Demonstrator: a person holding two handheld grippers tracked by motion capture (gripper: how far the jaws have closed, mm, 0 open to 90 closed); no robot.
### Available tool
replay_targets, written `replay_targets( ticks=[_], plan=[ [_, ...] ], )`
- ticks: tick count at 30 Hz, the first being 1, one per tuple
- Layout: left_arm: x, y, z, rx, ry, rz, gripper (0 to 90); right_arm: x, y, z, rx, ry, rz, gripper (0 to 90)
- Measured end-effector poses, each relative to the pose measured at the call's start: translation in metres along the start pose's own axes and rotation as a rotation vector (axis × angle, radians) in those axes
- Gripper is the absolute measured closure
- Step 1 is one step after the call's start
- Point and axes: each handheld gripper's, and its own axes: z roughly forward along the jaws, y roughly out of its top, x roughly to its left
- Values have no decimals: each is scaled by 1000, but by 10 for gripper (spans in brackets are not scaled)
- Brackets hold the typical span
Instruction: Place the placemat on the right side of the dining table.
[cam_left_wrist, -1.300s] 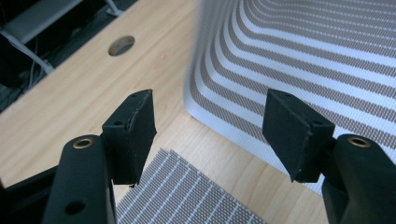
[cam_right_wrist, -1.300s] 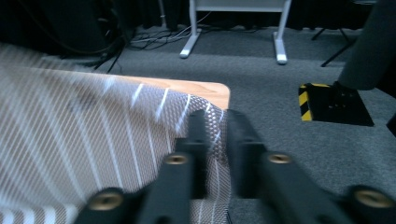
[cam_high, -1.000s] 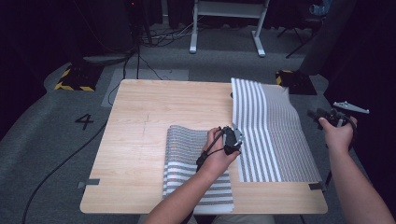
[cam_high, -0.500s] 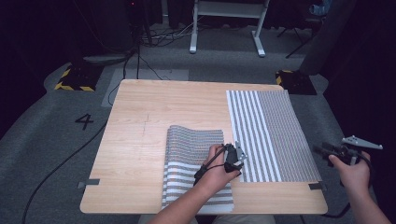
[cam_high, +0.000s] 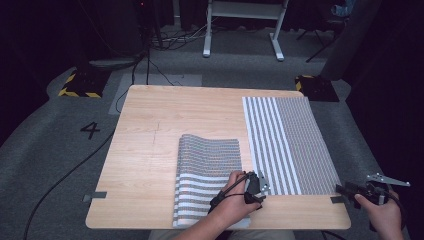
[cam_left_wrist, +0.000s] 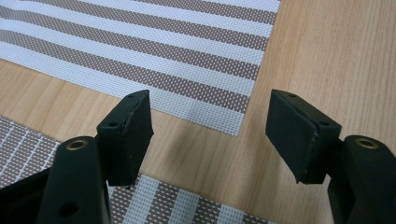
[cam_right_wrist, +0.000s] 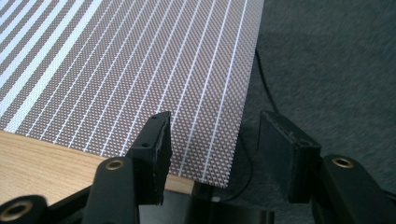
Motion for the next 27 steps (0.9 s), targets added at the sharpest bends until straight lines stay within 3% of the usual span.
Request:
replay_targets(
  ticks=[3, 5, 8, 11, 13, 16, 18, 20, 22, 23, 24, 25, 27],
  plan=[
    [-1, -3, 0, 11, 0, -20, 322, 2, 0, 2, 20, 38, 1, 591],
    [-1, -4, 1, 4, -8, -19, 320, 5, 3, 0, 14, 39, -35, 786],
    [-3, -6, 2, 3, -7, -34, 319, 8, 7, -2, 9, 44, -64, 900],
    [-4, -6, 2, 8, -18, -28, 323, 15, 11, -2, 7, 51, -91, 900],
    [-4, -7, 3, 5, -20, -40, 325, 18, 12, -2, 21, 27, -102, 880],
    [-2, -5, 5, -17, -14, -39, 328, 16, 13, 2, 28, -45, -107, 602],
    [0, -2, 10, -40, -26, -57, 329, 13, 11, 7, 24, -36, -73, 517],
    [2, 0, 14, -52, -33, -42, 326, 10, 9, 12, 13, -38, -46, 452],
    [2, 3, 18, -63, -55, -26, 322, 7, 10, 14, 17, -15, -7, 486],
    [0, 3, 19, -62, -58, -43, 323, 6, 10, 14, 20, 9, 1, 551],
    [0, 4, 20, -63, -63, -40, 323, 6, 11, 14, 23, 36, -6, 629],
    [-1, 5, 20, -61, -65, -45, 326, 7, 13, 13, 31, 44, -21, 631],
    [-1, 5, 21, -61, -81, -45, 341, 11, 16, 12, 47, 11, -57, 703]
  ],
)
